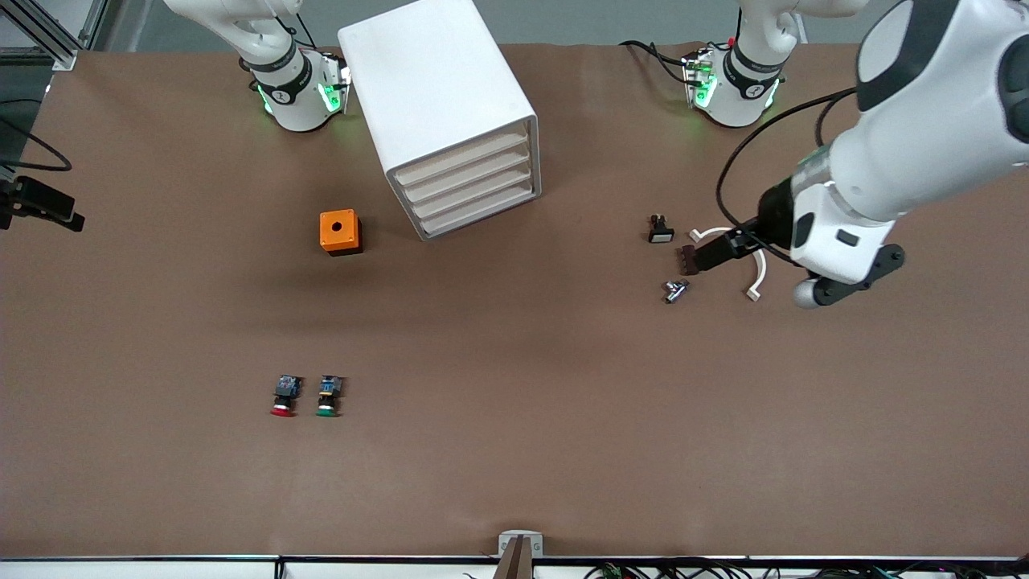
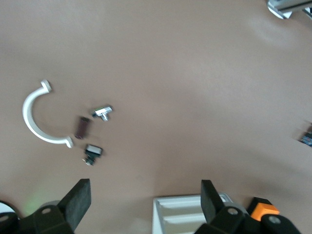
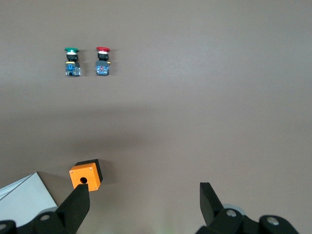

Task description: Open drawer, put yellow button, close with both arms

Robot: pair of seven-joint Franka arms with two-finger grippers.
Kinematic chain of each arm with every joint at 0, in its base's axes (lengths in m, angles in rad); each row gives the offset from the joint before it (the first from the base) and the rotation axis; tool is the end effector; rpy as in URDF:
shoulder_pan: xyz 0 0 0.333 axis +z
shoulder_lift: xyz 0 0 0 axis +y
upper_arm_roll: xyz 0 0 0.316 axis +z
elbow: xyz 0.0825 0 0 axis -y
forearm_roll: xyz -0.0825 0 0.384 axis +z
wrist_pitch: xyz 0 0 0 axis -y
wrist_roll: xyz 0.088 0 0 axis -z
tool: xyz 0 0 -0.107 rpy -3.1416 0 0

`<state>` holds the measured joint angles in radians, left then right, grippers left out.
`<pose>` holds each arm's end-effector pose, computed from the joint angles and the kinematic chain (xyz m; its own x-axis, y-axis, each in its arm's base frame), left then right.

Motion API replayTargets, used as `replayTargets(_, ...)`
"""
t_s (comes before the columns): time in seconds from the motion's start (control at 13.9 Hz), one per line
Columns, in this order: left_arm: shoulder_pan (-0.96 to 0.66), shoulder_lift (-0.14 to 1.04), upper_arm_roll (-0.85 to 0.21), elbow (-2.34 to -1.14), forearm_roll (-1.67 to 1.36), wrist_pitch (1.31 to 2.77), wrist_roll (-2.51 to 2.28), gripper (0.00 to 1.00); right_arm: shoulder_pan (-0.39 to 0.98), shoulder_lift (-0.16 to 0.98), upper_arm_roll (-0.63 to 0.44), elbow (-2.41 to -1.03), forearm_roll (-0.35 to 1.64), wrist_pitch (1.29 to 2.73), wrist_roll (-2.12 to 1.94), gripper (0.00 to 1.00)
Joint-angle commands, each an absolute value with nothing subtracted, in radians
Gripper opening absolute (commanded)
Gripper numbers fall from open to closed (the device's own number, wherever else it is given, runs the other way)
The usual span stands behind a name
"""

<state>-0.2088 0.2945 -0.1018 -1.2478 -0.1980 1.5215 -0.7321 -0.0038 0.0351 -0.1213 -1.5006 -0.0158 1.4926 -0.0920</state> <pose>0.6036 -0.2055 0.5997 0.9068 0.3883 -0.1642 0.4125 -0.8976 0.1556 0.5532 -0.0701 0.6313 0.9984 -0.0343 -0.0445 -0.0336 -0.9993 0.0160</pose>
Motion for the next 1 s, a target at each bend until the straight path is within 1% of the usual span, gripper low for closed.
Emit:
replayTargets(0.0, -0.120, 0.244, -0.124, -1.282, -0.138, 1.485, -0.599, 0.99, -0.011, -0.018, -0.112, -1.546, 0.004, 1.482, -0.104, 1.00)
replayTargets(0.29, -0.037, 0.215, -0.124, -1.287, -0.111, 1.395, -0.370, 0.99, -0.011, -0.028, -0.115, -1.549, 0.011, 1.485, -0.106, 1.00)
replayTargets(0.43, -0.035, 0.180, -0.095, -1.316, -0.074, 1.378, -0.258, 0.99, -0.009, -0.028, -0.114, -1.548, 0.009, 1.489, -0.110, 1.00)
replayTargets(0.57, -0.044, 0.134, -0.055, -1.395, -0.058, 1.381, -0.165, 0.99, -0.012, -0.026, -0.114, -1.548, 0.008, 1.491, -0.110, 1.00)
replayTargets(0.65, -0.046, 0.108, -0.052, -1.438, -0.037, 1.390, -0.146, 0.99, -0.012, -0.028, -0.115, -1.548, 0.008, 1.491, -0.110, 1.00)
replayTargets(0.93, -0.060, -0.039, -0.012, -1.658, -0.023, 1.497, -0.077, 0.99, -0.014, -0.028, -0.115, -1.548, 0.008, 1.489, -0.110, 1.00)
